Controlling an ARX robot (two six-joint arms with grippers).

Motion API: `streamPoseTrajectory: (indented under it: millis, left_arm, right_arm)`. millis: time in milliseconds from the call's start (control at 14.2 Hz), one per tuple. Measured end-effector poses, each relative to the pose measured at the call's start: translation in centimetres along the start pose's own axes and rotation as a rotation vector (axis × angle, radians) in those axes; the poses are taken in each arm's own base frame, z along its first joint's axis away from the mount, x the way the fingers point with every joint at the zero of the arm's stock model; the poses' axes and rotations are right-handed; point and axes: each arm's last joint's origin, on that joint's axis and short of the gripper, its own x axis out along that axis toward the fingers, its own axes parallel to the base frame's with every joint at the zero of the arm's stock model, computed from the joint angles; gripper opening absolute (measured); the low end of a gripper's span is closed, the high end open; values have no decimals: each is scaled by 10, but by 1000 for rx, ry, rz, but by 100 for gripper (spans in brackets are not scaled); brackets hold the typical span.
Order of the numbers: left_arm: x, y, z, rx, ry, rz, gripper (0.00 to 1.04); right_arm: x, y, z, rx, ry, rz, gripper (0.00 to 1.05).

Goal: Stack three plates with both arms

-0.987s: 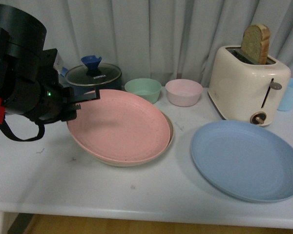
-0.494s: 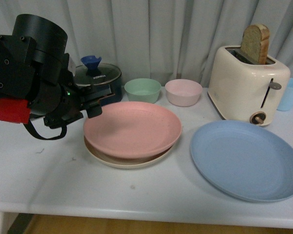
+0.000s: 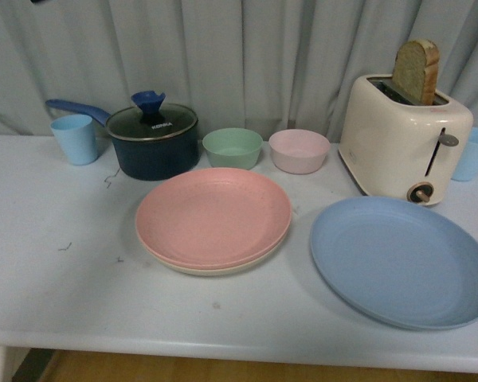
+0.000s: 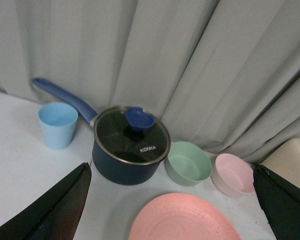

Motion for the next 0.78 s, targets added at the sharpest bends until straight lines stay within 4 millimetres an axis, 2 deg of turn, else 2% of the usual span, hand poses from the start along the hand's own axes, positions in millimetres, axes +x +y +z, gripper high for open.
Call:
streamPoseTrajectory:
  millis: [353, 494, 635, 776]
  left_arm:
    - [-29, 2, 11, 106, -95, -16, 84]
    - [-68, 14, 3, 234, -157, -8, 60]
    - [-86, 30, -29, 281, -93, 6, 35]
    - [-105, 38, -44, 291, -92, -1, 12]
  right_arm:
    - [0, 0, 0, 0, 0, 0, 98]
    - [0, 0, 0, 0, 0, 0, 98]
    - [0, 0, 0, 0, 0, 0, 98]
    - [0, 0, 0, 0, 0, 0, 98]
